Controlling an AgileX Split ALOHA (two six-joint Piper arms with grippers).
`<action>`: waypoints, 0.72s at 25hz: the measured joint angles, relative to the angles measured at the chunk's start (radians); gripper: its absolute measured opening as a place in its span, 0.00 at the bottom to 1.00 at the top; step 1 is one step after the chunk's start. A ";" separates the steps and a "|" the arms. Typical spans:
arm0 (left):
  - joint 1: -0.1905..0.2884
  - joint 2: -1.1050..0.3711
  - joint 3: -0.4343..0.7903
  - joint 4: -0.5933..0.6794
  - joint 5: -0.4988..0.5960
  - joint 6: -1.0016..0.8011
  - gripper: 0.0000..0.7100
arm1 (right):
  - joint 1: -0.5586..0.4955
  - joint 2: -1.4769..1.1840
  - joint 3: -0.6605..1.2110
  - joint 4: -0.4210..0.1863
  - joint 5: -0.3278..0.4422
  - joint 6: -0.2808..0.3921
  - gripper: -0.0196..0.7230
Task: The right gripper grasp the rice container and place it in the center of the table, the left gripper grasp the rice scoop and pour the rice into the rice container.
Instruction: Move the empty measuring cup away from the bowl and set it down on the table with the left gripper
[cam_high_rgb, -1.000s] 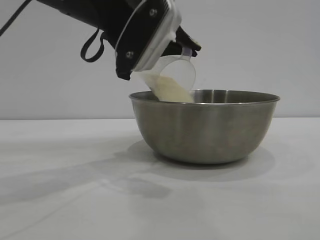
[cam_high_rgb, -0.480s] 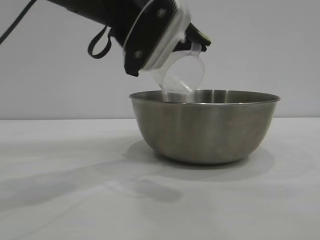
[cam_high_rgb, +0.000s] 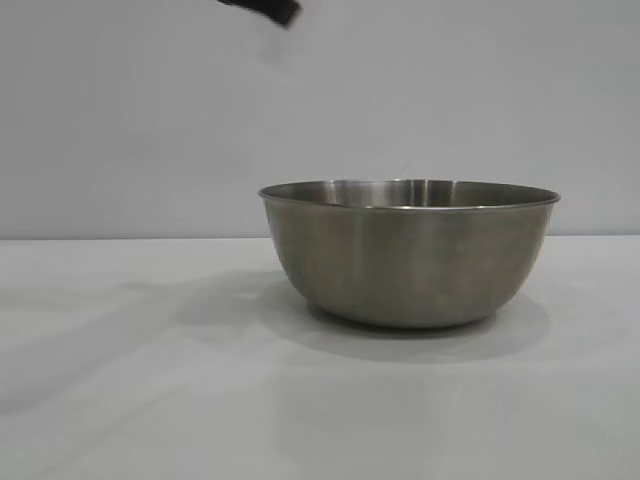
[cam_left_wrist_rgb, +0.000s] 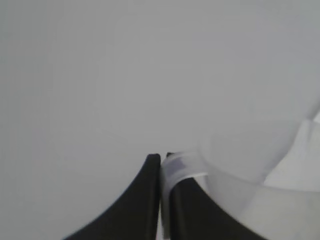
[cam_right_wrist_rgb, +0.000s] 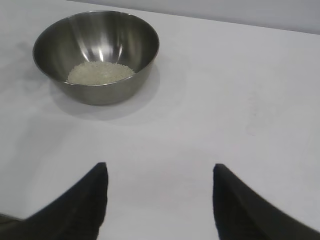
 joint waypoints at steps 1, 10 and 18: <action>0.020 0.011 0.023 0.028 -0.015 -0.039 0.00 | 0.000 0.000 0.000 0.000 0.000 0.000 0.60; 0.058 0.175 0.078 0.141 -0.165 -0.117 0.00 | 0.000 0.000 0.000 0.000 0.000 0.000 0.60; 0.058 0.289 0.078 0.152 -0.250 -0.119 0.00 | 0.000 0.000 0.000 0.000 0.000 0.000 0.60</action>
